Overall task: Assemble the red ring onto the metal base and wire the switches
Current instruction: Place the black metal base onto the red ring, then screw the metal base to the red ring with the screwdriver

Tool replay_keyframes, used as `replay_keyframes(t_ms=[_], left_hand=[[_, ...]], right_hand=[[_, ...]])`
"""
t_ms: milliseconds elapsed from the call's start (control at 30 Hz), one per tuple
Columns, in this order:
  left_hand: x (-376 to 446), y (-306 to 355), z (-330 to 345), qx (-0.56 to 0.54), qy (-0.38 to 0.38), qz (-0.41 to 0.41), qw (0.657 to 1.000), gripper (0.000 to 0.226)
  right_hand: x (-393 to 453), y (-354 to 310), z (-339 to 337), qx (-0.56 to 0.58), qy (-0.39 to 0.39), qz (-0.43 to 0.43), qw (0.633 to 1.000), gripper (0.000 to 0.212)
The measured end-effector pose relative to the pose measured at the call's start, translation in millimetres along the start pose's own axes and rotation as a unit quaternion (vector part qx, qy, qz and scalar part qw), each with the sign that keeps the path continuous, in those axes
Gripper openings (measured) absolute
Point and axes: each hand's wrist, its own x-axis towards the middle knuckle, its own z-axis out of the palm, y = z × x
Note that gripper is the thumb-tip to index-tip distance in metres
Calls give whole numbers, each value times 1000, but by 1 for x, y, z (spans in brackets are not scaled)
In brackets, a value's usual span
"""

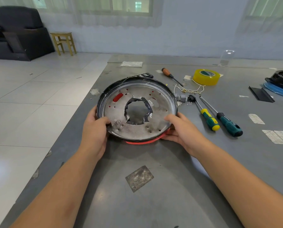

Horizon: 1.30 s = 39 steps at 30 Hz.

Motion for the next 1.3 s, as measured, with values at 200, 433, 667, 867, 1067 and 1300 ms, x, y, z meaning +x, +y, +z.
replay_keyframes(t_ms=[200,433,667,867,1067,1300], left_hand=[[0,3,1,-85,-21,-38,995,23],[11,5,-11,-2,-35,-15,999,23],[22,10,-19,77,2,19,997,32],[-20,28,-24,366,-188,374,832,35],[-40,28,-7,567,-324,408,638,29],[-38,28,-9,571,-316,374,659,33]], right_hand=[[-11,-2,7,-134,-3,36,990,59],[-27,4,12,-332,-45,16,942,93],[-22,5,-9,-432,63,-94,895,99],[-4,14,-27,-425,118,-375,815,46],[8,26,-17,-392,79,-434,807,52],[12,27,-19,-288,71,-400,867,38]])
